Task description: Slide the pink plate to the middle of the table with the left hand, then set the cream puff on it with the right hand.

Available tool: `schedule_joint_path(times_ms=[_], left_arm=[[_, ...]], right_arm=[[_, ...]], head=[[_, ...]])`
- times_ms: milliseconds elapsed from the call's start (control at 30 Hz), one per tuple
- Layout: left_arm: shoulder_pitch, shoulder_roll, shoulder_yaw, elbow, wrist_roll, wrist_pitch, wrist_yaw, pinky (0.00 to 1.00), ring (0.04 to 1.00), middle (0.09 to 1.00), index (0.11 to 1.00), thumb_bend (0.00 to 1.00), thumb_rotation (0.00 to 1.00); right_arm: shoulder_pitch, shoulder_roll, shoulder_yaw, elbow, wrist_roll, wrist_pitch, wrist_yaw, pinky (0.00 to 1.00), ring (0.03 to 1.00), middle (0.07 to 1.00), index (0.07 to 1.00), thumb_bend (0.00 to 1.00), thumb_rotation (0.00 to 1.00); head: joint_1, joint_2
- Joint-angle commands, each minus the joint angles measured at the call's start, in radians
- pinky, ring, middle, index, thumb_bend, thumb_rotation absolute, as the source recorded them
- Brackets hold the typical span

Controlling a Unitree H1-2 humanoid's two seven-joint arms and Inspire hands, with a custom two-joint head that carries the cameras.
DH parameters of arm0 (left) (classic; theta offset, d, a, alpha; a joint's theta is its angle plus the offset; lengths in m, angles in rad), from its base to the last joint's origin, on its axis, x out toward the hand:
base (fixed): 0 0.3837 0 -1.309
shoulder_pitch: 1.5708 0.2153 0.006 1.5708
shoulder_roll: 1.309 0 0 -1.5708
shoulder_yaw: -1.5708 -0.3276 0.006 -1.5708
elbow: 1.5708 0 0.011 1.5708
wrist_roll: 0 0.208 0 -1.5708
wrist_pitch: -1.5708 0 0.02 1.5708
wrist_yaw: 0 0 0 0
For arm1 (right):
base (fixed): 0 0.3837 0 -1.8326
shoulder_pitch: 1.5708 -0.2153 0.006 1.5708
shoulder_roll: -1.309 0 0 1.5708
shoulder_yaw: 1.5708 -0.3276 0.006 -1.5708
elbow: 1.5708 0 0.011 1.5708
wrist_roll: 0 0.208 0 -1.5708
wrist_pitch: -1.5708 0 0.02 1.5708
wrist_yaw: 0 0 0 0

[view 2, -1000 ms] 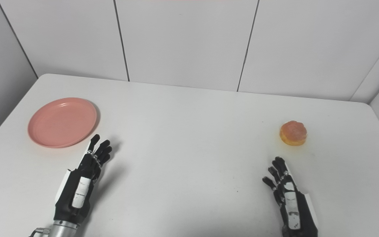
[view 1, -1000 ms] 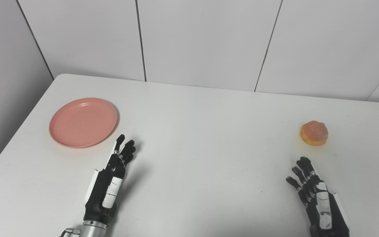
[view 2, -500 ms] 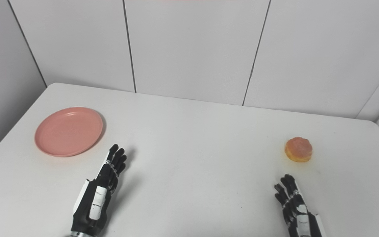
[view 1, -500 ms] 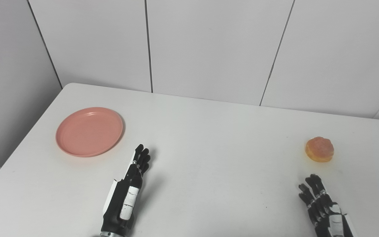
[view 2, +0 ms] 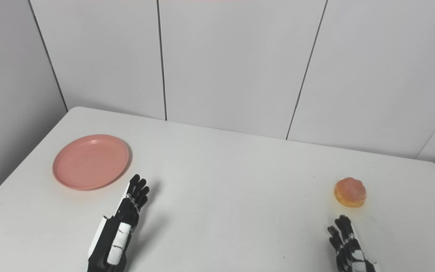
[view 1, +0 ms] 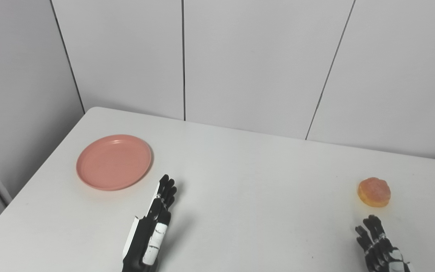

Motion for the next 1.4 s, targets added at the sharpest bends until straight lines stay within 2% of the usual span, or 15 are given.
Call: schedule_joint_path(times_ms=[0,100,233,367,433,567,600,767,833,933,1033,1233,1367], left_arm=[[-0.013,-0.017,-0.015,0.073,-0.003,-0.011,-0.003,1.00,0.992,1.000,1.000,0.65,0.89],[-0.012,-0.017,-0.014,0.070,-0.006,-0.015,-0.003,1.00,0.992,1.000,1.000,0.65,0.89],[-0.006,-0.026,-0.006,0.042,-0.004,-0.022,0.011,1.00,0.986,0.996,1.000,0.76,0.93],[-0.014,-0.035,0.007,-0.018,-0.029,0.012,0.027,0.99,0.982,0.982,1.000,0.84,0.92],[-0.032,-0.035,0.016,-0.062,-0.041,0.039,0.034,0.95,0.970,0.972,0.997,0.90,0.90],[-0.112,-0.032,0.040,-0.158,-0.070,0.097,0.052,0.94,0.966,0.963,0.975,0.92,0.88],[-0.141,-0.025,0.050,-0.173,-0.074,0.109,0.055,0.96,0.974,0.967,0.965,0.90,0.89],[-0.275,0.041,0.113,-0.120,-0.093,0.090,0.050,1.00,0.994,0.976,0.960,0.90,0.90],[-0.338,0.062,0.139,-0.109,-0.081,0.110,0.066,0.95,0.971,0.955,0.929,0.95,0.89],[-0.414,0.100,0.170,-0.103,-0.077,0.147,0.075,0.96,0.972,0.957,0.936,0.97,0.89],[-0.463,0.155,0.195,-0.054,-0.078,0.119,0.059,0.94,0.982,0.969,0.973,0.97,0.89],[-0.543,0.262,0.246,0.087,-0.109,0.071,0.034,0.98,0.982,0.950,0.942,1.00,0.87],[-0.599,0.329,0.285,0.223,-0.097,0.005,0.038,0.98,0.949,0.923,0.909,1.00,0.86]], right_arm=[[0.008,-0.010,-0.006,0.072,0.000,-0.047,0.012,1.00,0.952,0.970,0.965,0.89,1.00],[0.009,-0.008,-0.005,0.071,-0.002,-0.039,0.010,1.00,0.954,0.970,0.971,0.90,1.00],[0.016,-0.009,-0.004,0.057,0.003,-0.026,0.012,1.00,0.953,0.966,0.973,0.91,1.00],[0.028,-0.010,-0.007,0.034,0.012,-0.013,0.011,1.00,0.957,0.967,0.974,0.91,1.00],[0.033,-0.010,-0.006,0.021,0.014,-0.007,0.010,1.00,0.952,0.964,0.974,0.90,1.00],[0.042,-0.007,0.002,0.003,0.012,0.003,0.009,1.00,0.952,0.964,0.970,0.90,1.00],[0.043,-0.004,0.005,-0.001,0.008,0.004,0.006,0.99,0.948,0.960,0.965,0.90,1.00],[0.048,0.001,0.015,-0.013,0.001,0.010,0.002,1.00,0.952,0.962,0.966,0.90,1.00],[0.050,0.002,0.018,-0.015,0.002,0.007,0.003,1.00,0.953,0.962,0.966,0.90,1.00],[0.050,0.003,0.022,-0.015,-0.002,0.000,0.006,0.99,0.947,0.957,0.958,0.90,1.00],[0.049,0.001,0.027,-0.013,-0.007,-0.002,0.009,0.98,0.946,0.954,0.959,0.90,1.00],[0.049,0.001,0.031,-0.014,-0.014,-0.001,0.006,0.98,0.940,0.949,0.959,0.90,1.00],[0.053,0.001,0.031,-0.020,-0.018,0.003,0.004,0.97,0.939,0.946,0.959,0.89,1.00]], head=[[-0.002,-0.002],[-0.007,0.000],[-0.010,0.012],[-0.006,0.030],[-0.009,0.035],[-0.020,0.038],[-0.025,0.038],[-0.033,0.040],[-0.037,0.042],[-0.041,0.040],[-0.041,0.040],[-0.044,0.042],[-0.042,0.046]])
